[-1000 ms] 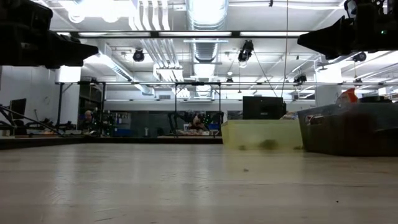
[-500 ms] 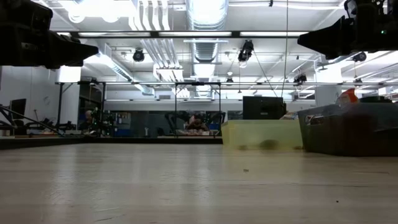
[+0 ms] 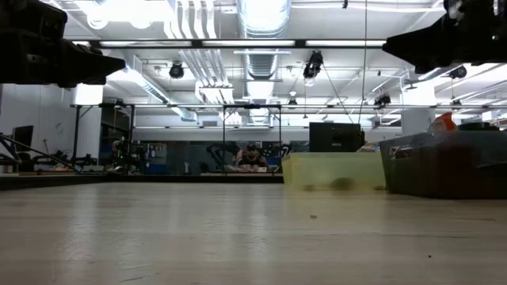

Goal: Pick & Place Food Item
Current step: Return to Home Position

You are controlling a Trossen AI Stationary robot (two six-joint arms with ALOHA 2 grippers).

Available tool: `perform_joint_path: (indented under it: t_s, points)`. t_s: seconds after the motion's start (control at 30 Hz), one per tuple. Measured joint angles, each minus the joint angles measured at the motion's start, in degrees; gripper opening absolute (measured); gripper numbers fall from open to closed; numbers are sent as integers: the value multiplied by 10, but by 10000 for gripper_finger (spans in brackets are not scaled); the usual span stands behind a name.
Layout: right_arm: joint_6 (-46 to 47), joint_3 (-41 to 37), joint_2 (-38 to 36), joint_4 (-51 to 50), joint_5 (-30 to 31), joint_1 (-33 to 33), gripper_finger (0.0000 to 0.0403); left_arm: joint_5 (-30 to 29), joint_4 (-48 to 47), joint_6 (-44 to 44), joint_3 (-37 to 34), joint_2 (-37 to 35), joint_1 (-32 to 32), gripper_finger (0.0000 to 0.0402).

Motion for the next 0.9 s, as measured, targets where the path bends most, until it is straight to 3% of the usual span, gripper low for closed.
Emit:
perform_joint_path:
  t_s: [0.37,0.9]
  points:
    - [65,-30,-132,-90,-60,0,137,0,-1,0,0,0,0,0]
    - [84,-57,-132,-85,-80,0,137,0,-1,2,0,8,0,0]
